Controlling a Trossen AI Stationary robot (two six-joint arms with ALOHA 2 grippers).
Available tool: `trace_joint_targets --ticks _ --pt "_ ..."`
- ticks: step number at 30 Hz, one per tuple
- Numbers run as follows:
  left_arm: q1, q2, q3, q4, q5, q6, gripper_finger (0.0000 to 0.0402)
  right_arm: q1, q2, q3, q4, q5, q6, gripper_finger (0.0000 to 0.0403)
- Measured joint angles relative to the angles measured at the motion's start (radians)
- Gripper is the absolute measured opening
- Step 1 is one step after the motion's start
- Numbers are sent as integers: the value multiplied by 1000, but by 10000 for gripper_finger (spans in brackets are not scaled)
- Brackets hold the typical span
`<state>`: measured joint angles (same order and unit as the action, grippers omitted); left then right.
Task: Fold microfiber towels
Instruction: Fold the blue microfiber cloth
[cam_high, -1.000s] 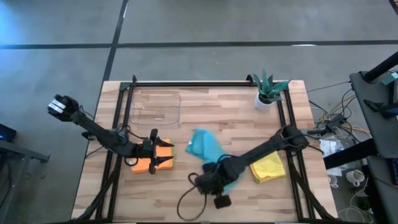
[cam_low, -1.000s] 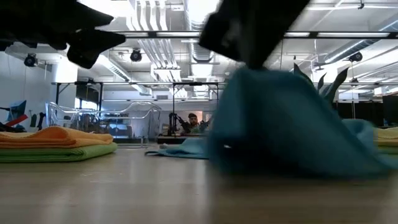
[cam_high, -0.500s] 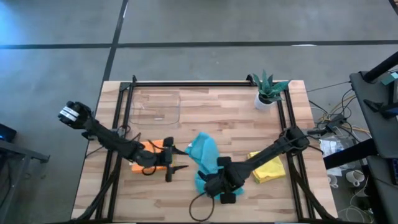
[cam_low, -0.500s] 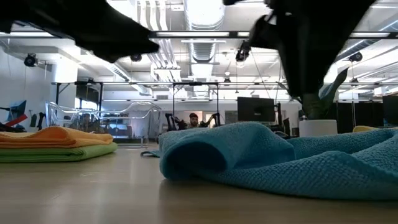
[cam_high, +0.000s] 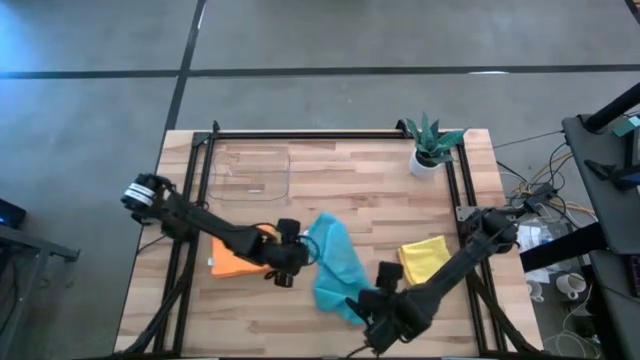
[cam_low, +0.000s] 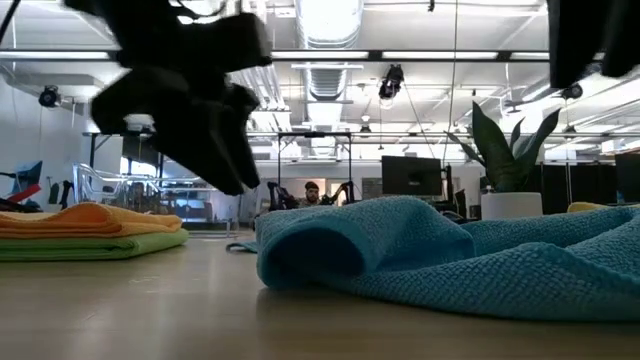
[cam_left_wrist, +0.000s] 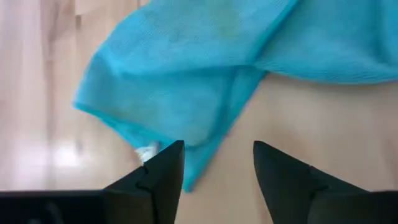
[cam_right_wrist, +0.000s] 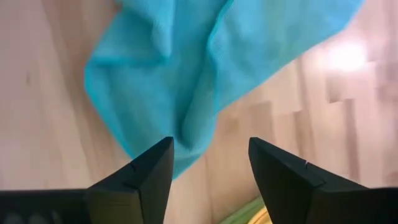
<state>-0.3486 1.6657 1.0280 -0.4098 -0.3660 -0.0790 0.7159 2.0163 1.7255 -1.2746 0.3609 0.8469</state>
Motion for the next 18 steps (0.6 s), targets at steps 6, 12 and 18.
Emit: trace_joint_targets --ticks 6,12,18 --pt "63 130 135 -101 137 170 154 11 -19 -2 8 79 32 203" --pt "67 257 198 -108 56 276 146 11 -19 -24 23 87 27 203" --pt "69 271 235 -108 -34 269 146 11 -19 -69 38 88 26 203"
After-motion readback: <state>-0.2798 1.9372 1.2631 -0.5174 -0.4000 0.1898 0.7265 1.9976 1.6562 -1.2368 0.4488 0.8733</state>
